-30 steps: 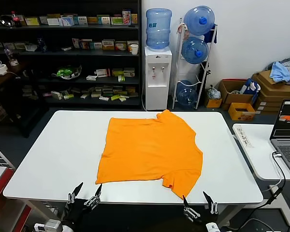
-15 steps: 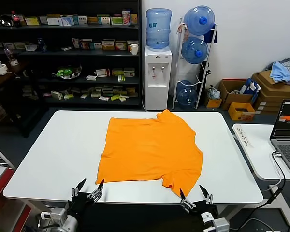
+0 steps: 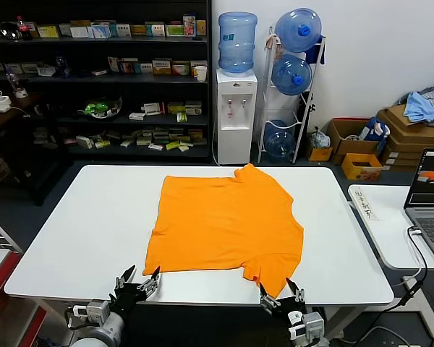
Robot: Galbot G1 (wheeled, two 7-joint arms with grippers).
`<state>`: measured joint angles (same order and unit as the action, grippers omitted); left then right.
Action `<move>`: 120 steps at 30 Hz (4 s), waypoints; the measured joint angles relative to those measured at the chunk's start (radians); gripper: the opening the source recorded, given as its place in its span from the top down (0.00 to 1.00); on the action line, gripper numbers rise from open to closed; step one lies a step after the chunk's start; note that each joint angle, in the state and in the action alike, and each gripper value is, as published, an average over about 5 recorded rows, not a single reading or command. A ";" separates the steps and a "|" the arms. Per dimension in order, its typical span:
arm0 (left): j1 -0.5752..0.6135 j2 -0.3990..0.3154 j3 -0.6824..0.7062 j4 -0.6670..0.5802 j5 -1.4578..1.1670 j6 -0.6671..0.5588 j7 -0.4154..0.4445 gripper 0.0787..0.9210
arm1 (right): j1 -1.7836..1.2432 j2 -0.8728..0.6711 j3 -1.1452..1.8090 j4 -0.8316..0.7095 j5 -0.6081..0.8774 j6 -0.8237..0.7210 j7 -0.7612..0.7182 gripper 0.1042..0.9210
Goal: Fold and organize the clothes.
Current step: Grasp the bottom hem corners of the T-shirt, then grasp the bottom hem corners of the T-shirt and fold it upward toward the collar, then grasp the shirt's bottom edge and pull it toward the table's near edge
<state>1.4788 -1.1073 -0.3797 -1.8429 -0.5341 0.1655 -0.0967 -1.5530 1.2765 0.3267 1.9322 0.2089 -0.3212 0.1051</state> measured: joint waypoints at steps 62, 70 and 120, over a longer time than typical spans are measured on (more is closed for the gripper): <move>-0.139 0.142 0.080 -0.022 -0.234 -0.058 -0.046 0.98 | 0.257 -0.270 -0.065 0.011 0.319 0.018 0.199 0.97; -0.270 0.118 0.145 0.083 -0.224 -0.066 -0.048 0.98 | 0.383 -0.278 -0.113 -0.064 0.355 0.012 0.188 0.97; -0.184 0.069 0.118 0.116 -0.101 -0.072 -0.006 0.12 | 0.159 -0.268 0.045 -0.094 0.297 0.034 0.048 0.12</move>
<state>1.2953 -1.0387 -0.2614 -1.7268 -0.6354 0.0938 -0.1028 -1.3943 1.0088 0.3720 1.8378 0.5058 -0.2868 0.1534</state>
